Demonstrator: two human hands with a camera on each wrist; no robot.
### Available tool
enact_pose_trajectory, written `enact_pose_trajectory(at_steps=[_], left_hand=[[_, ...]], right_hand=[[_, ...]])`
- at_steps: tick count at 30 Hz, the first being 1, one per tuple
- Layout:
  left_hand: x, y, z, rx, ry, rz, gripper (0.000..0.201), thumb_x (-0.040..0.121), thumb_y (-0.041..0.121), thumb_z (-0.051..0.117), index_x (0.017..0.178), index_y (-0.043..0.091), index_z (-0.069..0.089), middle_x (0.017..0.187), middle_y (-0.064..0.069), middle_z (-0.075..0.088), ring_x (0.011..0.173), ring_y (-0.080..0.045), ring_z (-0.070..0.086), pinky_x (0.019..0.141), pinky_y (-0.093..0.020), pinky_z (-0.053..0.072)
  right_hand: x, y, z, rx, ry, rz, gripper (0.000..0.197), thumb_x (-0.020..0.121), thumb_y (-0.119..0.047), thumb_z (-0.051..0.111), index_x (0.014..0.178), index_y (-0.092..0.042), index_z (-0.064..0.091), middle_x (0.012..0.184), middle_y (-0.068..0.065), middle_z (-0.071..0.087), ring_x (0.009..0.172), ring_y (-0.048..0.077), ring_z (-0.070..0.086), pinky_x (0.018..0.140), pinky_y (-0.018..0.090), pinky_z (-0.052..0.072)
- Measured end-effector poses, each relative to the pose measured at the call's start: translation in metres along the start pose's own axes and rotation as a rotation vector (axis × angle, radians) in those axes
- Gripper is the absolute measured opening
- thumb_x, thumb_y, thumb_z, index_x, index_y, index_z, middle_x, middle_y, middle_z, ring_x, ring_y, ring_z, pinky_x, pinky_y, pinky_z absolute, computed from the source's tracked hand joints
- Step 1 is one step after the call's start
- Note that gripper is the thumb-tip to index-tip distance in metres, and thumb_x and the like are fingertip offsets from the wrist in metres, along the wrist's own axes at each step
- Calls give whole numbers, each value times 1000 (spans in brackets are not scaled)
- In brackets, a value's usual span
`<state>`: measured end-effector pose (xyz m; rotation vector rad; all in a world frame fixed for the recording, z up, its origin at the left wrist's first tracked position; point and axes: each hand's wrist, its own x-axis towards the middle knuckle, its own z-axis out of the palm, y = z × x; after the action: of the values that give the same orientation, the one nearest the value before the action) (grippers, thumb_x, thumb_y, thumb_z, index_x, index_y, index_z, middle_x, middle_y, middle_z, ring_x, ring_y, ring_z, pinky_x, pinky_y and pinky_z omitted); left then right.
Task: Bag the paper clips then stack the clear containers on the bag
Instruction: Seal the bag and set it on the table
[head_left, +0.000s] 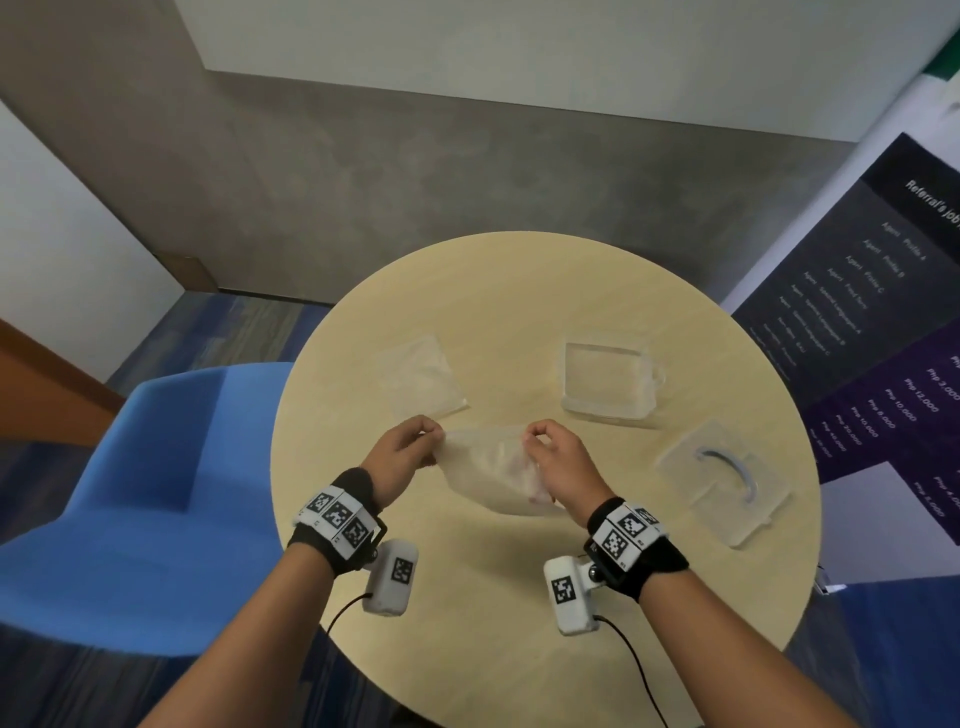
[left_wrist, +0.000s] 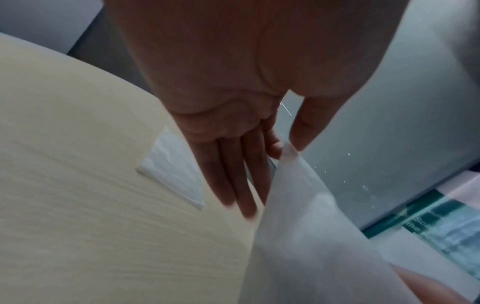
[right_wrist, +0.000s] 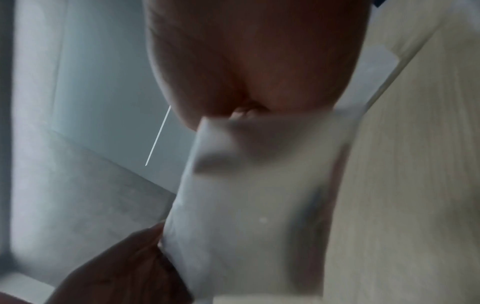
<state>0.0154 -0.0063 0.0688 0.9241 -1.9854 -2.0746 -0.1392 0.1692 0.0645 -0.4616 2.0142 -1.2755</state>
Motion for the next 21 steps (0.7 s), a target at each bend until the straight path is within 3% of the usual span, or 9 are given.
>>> enact_pose_trajectory(at_steps=[2, 4, 7, 9, 12, 14, 16, 18, 21], left_hand=[[-2, 1, 1, -45, 42, -70, 19, 99, 20, 46, 82, 13, 51, 75, -7, 52, 62, -26, 57, 59, -35, 53], [-2, -5, 1, 23, 108, -135, 17, 98, 25, 46, 86, 14, 51, 74, -11, 53, 51, -30, 57, 48, -34, 52], [4, -19, 2, 164, 182, -256, 19, 96, 29, 50, 98, 10, 56, 76, -16, 63, 47, -33, 63, 46, -39, 57], [11, -27, 9, 268, 200, -313, 21, 95, 29, 50, 102, 11, 58, 81, -15, 69, 52, -29, 66, 54, -41, 61], [32, -35, 13, 574, 255, -310, 22, 94, 29, 51, 110, 15, 59, 94, -8, 67, 76, -26, 62, 73, -35, 55], [48, -39, 7, 702, 300, -278, 26, 92, 21, 53, 117, 16, 57, 103, -7, 62, 89, -27, 59, 79, -34, 49], [63, -43, -4, 802, 328, -211, 36, 87, 12, 55, 123, 16, 53, 125, -11, 54, 111, -31, 54, 93, -39, 47], [75, -49, -16, 924, 313, -124, 52, 83, 3, 55, 133, 16, 47, 143, -12, 42, 130, -33, 41, 108, -41, 39], [79, -59, -27, 1111, 169, -69, 66, 85, 1, 52, 146, 14, 33, 156, -11, 30, 143, -32, 26, 119, -39, 22]], right_hand=[[2, -1, 11, 71, -72, 101, 16, 100, -27, 48, 97, -16, 59, 85, -2, 58, 77, 16, 55, 56, 24, 45], [3, 0, 21, 189, -145, 219, 19, 102, -25, 44, 91, -15, 55, 83, 1, 55, 72, 15, 53, 51, 23, 45], [14, 14, 29, 151, -166, 325, 21, 101, -22, 42, 84, -14, 50, 78, 6, 48, 66, 17, 49, 48, 22, 46], [23, 26, 32, -62, -165, 327, 20, 99, -24, 44, 84, -13, 50, 76, 7, 48, 66, 22, 49, 52, 26, 47], [33, 35, 27, -286, -110, 252, 12, 92, -24, 52, 98, -15, 58, 91, 8, 64, 80, 29, 66, 66, 37, 58], [39, 31, 11, -349, -16, 134, 6, 88, -19, 59, 94, -17, 59, 89, 8, 68, 80, 29, 67, 69, 36, 57], [48, 29, -15, -456, 145, -19, 10, 85, -12, 63, 93, -16, 59, 92, 6, 63, 81, 26, 61, 73, 34, 53], [60, 29, -46, -579, 291, -132, 22, 83, -8, 64, 104, -15, 59, 111, 8, 55, 91, 27, 58, 80, 36, 52], [73, 35, -87, -849, 279, -73, 50, 87, -9, 58, 135, -17, 46, 143, 9, 39, 121, 32, 45, 94, 41, 47]])
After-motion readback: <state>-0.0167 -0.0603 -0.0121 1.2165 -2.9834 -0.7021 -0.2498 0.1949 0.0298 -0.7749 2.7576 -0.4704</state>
